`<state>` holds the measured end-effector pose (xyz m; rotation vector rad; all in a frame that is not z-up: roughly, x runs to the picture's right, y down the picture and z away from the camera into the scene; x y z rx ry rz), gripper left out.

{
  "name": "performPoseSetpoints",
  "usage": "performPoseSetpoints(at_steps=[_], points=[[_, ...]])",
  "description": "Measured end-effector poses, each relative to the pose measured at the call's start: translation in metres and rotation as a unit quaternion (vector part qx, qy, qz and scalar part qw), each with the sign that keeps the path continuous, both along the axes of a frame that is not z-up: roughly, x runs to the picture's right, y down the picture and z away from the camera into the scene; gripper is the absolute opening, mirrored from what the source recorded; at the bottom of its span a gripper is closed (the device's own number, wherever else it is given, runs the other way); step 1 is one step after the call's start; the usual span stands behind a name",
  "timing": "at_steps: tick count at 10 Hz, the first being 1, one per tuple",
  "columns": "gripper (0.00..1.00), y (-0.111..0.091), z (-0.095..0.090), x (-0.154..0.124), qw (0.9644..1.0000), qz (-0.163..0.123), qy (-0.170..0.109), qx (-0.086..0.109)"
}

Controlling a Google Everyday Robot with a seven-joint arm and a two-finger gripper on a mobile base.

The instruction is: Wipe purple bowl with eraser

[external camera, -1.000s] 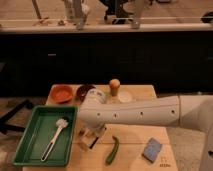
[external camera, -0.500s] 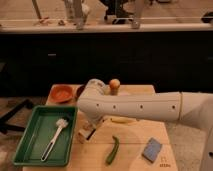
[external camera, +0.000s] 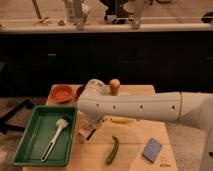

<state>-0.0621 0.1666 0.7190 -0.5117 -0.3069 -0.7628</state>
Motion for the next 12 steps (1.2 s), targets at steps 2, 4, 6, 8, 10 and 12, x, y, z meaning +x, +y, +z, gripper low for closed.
performPoseSetpoints(at_steps=[2, 4, 6, 8, 10, 12], points=[[0.00, 0.000, 0.000, 0.000, 1.0000, 0.001, 0.002, 0.000], [0.00, -0.009, 0.007, -0.009, 0.9999, 0.007, 0.010, 0.003], [0.00, -0.019, 0.017, -0.014, 0.9995, 0.014, 0.027, 0.002], [0.00, -0.025, 0.025, -0.024, 0.9989, 0.024, 0.040, 0.001], [0.00, -0.035, 0.034, -0.023, 0.9966, 0.048, 0.067, -0.002], [0.00, -0.048, 0.046, -0.027, 0.9934, 0.076, 0.085, -0.005]])
